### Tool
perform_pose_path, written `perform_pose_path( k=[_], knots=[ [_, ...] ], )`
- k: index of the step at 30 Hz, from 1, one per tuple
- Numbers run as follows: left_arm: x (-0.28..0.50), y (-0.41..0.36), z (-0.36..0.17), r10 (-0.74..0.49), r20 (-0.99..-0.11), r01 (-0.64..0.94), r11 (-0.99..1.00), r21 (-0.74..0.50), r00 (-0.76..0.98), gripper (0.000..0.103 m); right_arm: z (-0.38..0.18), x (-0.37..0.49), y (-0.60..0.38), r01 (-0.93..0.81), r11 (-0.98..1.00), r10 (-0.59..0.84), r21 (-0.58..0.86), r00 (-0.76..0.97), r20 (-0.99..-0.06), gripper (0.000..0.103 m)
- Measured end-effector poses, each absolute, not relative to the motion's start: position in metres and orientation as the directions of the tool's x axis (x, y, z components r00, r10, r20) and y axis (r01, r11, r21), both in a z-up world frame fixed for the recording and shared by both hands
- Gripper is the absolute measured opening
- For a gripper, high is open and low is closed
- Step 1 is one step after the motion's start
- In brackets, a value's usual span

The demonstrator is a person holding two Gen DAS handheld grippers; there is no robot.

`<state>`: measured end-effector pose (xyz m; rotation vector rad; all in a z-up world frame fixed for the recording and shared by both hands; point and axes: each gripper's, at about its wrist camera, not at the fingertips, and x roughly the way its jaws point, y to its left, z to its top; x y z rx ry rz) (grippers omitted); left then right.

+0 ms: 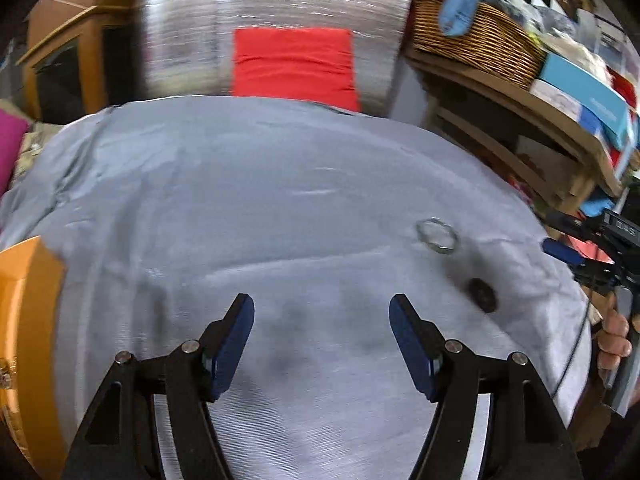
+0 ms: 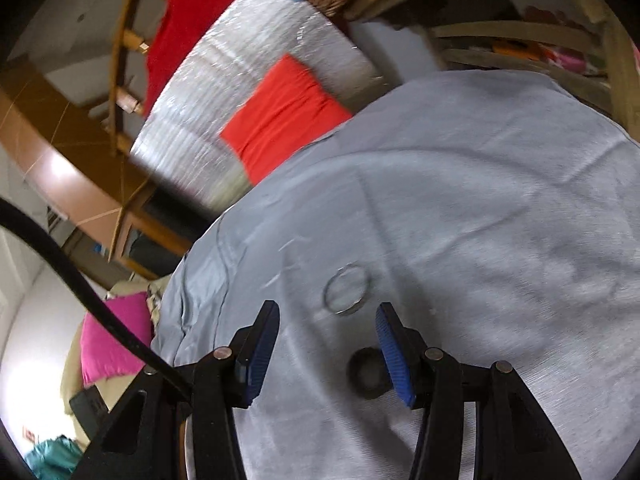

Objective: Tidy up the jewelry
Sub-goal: 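Move both open tools back over the table toward the brown ring and bangle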

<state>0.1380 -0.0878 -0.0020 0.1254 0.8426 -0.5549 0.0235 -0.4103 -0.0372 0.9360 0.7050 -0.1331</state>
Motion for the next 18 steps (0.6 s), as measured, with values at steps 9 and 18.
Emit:
perform_pose_path(
  k=[9, 18],
  knots=[
    [0.126, -0.151, -0.023, -0.443, -0.760, 0.582, 0.806, -0.106, 0.475, 0.071, -0.058, 0.009, -0.442, 0.433, 0.531, 0.236, 0.728, 0.750, -0.618, 0.054],
    [0.133, -0.138, -0.032, -0.346, -0.782, 0.528, 0.849, -0.025, 0.518, 0.071, -0.078, 0.042, -0.417, 0.392, 0.636, 0.303, 0.665, 0.665, -0.682, 0.054]
  ],
)
